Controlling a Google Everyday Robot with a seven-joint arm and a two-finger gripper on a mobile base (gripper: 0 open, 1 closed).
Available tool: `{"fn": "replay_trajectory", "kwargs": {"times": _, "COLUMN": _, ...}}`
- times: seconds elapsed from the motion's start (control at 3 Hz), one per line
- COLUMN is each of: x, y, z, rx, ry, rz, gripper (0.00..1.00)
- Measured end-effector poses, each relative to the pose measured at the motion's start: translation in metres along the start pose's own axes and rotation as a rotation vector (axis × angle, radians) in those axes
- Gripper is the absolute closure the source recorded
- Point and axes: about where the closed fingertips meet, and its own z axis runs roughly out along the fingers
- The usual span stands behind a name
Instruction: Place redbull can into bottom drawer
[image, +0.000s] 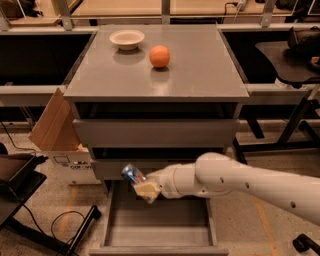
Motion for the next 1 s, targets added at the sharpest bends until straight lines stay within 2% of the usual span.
{"fn": "replay_trajectory", "kwargs": {"times": 0.33, "x": 0.073, "y": -0.019, "z": 0.026, "rx": -0.012, "ry": 0.109, "rz": 0.079, "gripper": 1.0}}
{"fn": "replay_trajectory", "kwargs": {"times": 0.67, "x": 0.132, "y": -0.044, "z": 0.059, "rx": -0.052, "ry": 0.209, "rz": 0.139, "gripper": 1.0}}
{"fn": "replay_trajectory", "kwargs": {"times": 1.0, "x": 0.186, "y": -0.087, "z": 0.112, "rx": -0.102, "ry": 0.337, "rz": 0.223, "gripper": 1.0}}
